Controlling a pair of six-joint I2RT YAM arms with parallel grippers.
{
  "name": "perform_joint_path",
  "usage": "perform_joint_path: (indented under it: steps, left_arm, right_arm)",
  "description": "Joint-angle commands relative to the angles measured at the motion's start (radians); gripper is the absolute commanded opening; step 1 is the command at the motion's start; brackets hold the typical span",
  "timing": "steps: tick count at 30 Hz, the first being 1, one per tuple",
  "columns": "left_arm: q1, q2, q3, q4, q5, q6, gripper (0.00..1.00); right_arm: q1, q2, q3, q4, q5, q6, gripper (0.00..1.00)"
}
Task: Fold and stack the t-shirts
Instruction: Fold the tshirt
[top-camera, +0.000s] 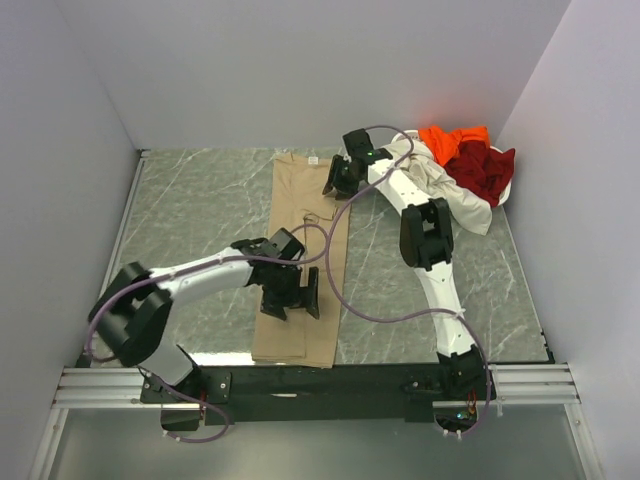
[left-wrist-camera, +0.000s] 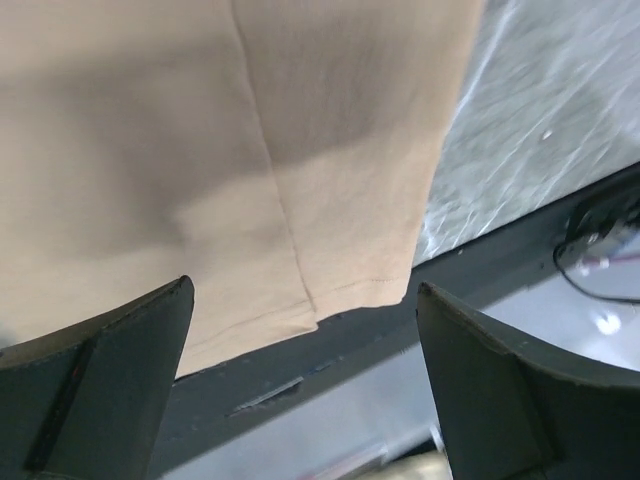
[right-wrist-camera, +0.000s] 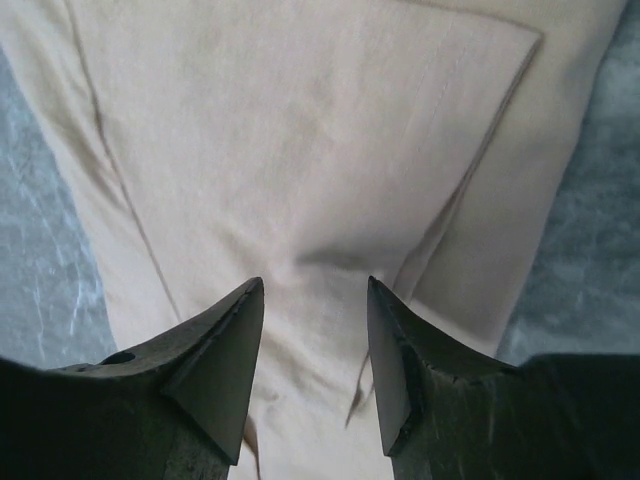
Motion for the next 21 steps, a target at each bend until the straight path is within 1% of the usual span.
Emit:
perform_joint_path:
  steps: [1,3,5,6,7,9,10,11,14,15,16,17,18,19,21]
  left_arm:
    - [0.002,-0.145,0.014,-0.044,-0.184,0.007,0.99]
    - [0.000,-0.190,-0.015,-0.071,-0.218,-0.006,0.99]
    - [0.000,-0.237,-0.033,-0.100,-0.265,-0.022,0.99]
    - [0.002,-0.246,-0.041,-0.142,-0.278,-0.030,0.99]
    - [0.002,-0.254,-0.063,-0.157,-0.286,-0.041,0.99]
    - [0.002,-0.259,-0.098,-0.191,-0.295,-0.050,0.99]
    - [0.002,-0.262,-0.110,-0.208,-0.295,-0.062,0.98]
    - [0.003,-0.274,-0.124,-0.211,-0.292,-0.068,0.97]
    - [0.003,-0.300,-0.159,-0.211,-0.278,-0.082,0.90]
    - [0.006,-0.305,-0.162,-0.211,-0.272,-0.087,0.89]
    - [0.011,-0.309,-0.172,-0.212,-0.270,-0.087,0.89]
    - [0.017,-0.312,-0.176,-0.206,-0.269,-0.085,0.88]
    - [0.022,-0.313,-0.182,-0.203,-0.263,-0.084,0.88]
    - [0.037,-0.313,-0.198,-0.203,-0.249,-0.081,0.87]
    - [0.059,-0.322,-0.219,-0.190,-0.232,-0.078,0.85]
  right_arm:
    - [-0.009,-0.192,-0.049,0.039,-0.035,-0.052,0.54]
    - [-0.011,-0.271,-0.084,0.036,-0.036,-0.069,0.54]
    - [-0.005,-0.355,-0.166,0.019,-0.029,-0.077,0.54]
    - [0.000,-0.384,-0.198,0.013,-0.023,-0.080,0.54]
    - [0.010,-0.412,-0.277,0.001,-0.013,-0.090,0.54]
    - [0.029,-0.499,-0.366,-0.009,0.002,-0.106,0.54]
    - [0.040,-0.528,-0.464,-0.013,0.008,-0.113,0.54]
    - [0.065,-0.582,-0.517,-0.015,0.028,-0.118,0.54]
    - [0.121,-0.688,-0.715,-0.015,0.060,-0.121,0.54]
    - [0.136,-0.715,-0.765,-0.016,0.062,-0.112,0.53]
    - [0.153,-0.742,-0.854,-0.021,0.066,-0.104,0.53]
    - [0.168,-0.796,-0.900,-0.021,0.069,-0.097,0.53]
    - [0.205,-0.824,-0.943,-0.021,0.077,-0.077,0.53]
    - [0.222,-0.850,-1.021,-0.024,0.077,-0.064,0.53]
    - [0.260,-0.923,-1.092,-0.026,0.068,-0.041,0.53]
